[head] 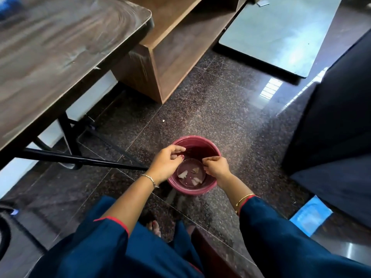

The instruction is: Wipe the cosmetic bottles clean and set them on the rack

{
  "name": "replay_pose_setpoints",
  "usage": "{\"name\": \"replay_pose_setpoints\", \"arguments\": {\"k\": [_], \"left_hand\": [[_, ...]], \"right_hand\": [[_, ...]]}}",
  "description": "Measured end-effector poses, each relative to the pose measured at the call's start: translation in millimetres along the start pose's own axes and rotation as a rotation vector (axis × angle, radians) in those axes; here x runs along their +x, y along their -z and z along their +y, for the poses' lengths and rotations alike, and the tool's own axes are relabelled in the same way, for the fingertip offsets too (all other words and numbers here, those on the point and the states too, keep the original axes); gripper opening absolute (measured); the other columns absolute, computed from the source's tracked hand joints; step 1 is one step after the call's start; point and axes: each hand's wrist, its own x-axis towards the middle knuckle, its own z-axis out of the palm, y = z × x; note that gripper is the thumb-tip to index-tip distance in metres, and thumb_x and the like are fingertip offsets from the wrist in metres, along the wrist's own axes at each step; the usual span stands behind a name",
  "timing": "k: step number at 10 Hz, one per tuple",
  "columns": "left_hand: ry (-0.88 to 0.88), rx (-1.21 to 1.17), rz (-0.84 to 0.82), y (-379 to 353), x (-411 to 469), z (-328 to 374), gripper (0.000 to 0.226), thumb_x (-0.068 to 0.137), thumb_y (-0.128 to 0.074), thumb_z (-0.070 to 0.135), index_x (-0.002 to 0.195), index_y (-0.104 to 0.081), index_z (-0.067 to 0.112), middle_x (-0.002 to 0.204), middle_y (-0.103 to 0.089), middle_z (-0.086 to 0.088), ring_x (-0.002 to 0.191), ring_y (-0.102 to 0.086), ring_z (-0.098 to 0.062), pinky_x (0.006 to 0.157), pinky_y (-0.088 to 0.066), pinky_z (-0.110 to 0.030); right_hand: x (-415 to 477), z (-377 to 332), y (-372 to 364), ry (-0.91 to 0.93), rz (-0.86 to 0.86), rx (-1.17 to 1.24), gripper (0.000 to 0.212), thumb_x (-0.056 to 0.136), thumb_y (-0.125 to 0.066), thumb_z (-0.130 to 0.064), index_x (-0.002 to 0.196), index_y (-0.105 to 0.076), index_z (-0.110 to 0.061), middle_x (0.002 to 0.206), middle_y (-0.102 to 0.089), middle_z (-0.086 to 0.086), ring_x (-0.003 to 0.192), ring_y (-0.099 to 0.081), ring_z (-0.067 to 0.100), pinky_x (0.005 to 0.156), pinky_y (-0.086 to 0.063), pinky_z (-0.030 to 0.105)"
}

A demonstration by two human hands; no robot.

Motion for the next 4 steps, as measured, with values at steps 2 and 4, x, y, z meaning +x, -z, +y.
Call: {"name": "replay_pose_setpoints", "arguments": {"k": [2, 4], "left_hand": [[-0.168, 0.366, 0.150, 4, -15, 8, 0.039, 0.091, -0.057, 0.019, 0.130, -0.051, 0.017, 0.130, -0.054, -0.005, 0.119, -0.051, -0.020, 0.100, -0.037, -0.028], [-0.344, 0.540, 0.309, 23, -43, 22, 0.056, 0.094, -0.052, 0.024, 0.144, -0.031, 0.012, 0.152, -0.032, -0.009, 0.142, -0.024, -0.023, 0.118, -0.019, -0.034]], "right_hand": [[-39, -31, 0, 0.318, 0.098, -0.315, 0.025, 0.084, -0.057, -0.013, 0.107, -0.063, -0.019, 0.099, -0.065, -0.006, 0.092, -0.059, 0.012, 0.081, -0.044, 0.023], [-93, -68, -11, 0.743, 0.091, -0.425, 0.052, 0.086, -0.058, -0.016, 0.135, -0.041, -0.013, 0.137, -0.050, 0.004, 0.127, -0.046, 0.019, 0.106, -0.033, 0.031]]}}
